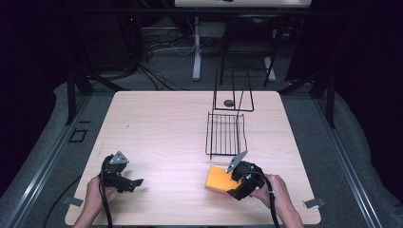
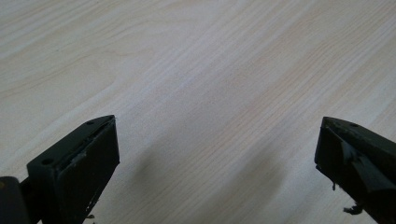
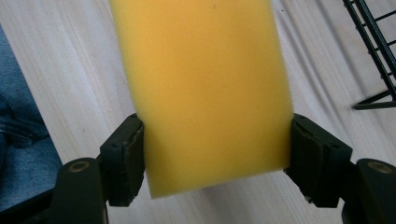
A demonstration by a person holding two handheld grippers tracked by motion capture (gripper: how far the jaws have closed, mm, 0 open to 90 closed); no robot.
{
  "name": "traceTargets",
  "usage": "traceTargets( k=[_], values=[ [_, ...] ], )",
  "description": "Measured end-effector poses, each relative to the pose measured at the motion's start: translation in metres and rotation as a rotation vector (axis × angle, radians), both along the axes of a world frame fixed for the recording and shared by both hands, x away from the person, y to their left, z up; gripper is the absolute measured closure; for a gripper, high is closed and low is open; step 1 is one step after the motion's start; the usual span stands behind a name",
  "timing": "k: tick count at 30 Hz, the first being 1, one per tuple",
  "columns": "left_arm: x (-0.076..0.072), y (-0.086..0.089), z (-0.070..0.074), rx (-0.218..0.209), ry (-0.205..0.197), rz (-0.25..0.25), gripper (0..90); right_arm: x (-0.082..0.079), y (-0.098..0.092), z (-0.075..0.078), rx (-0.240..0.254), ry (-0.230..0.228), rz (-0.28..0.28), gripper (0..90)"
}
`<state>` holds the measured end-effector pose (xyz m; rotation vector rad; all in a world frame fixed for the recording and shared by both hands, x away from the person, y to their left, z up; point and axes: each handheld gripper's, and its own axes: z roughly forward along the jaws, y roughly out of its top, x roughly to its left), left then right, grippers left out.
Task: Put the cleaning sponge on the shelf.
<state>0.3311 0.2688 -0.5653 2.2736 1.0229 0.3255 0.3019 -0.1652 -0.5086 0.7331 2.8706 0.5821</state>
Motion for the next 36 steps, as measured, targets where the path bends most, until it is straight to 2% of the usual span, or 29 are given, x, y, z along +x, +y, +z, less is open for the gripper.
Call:
traceTargets(
  k=[6,13,15,16,18,21,26,28,32,36],
  values=[
    [0.000,-0.001,0.000,0.003,0.004,-0.002,0.0,-0.001,-0.001,0.004,-0.020,-0.005,0.006,28.3],
    [0.000,0.000,0.001,0.003,0.002,-0.002,0.0,-0.003,-0.007,0.006,0.023,-0.010,-0.013,28.8],
    [0.000,-0.001,0.001,0.005,0.002,-0.001,0.0,-0.004,-0.008,0.008,0.026,-0.015,-0.019,28.9],
    [0.000,-0.001,0.001,0.005,0.000,-0.001,0.0,-0.003,-0.008,0.010,0.009,-0.017,-0.013,28.9],
    [0.000,0.000,0.001,0.005,0.000,-0.001,0.0,-0.004,-0.009,0.012,0.015,-0.009,-0.019,29.0],
    [0.000,0.000,0.001,0.005,0.001,-0.001,0.0,-0.004,-0.010,0.014,0.032,-0.022,-0.022,29.1],
    [0.000,0.000,0.001,0.005,0.001,-0.001,0.0,-0.005,-0.010,0.019,0.028,-0.033,-0.025,29.2],
    [0.000,0.000,0.001,0.005,0.001,-0.001,0.0,-0.005,-0.011,0.020,0.043,-0.036,-0.025,29.2],
    [0.000,0.000,0.001,0.006,0.001,-0.001,0.0,-0.004,-0.012,0.025,0.026,-0.041,-0.026,29.3],
    [0.000,0.000,0.001,0.006,0.001,-0.001,0.0,-0.005,-0.012,0.027,0.040,-0.049,-0.033,29.4]
  ],
)
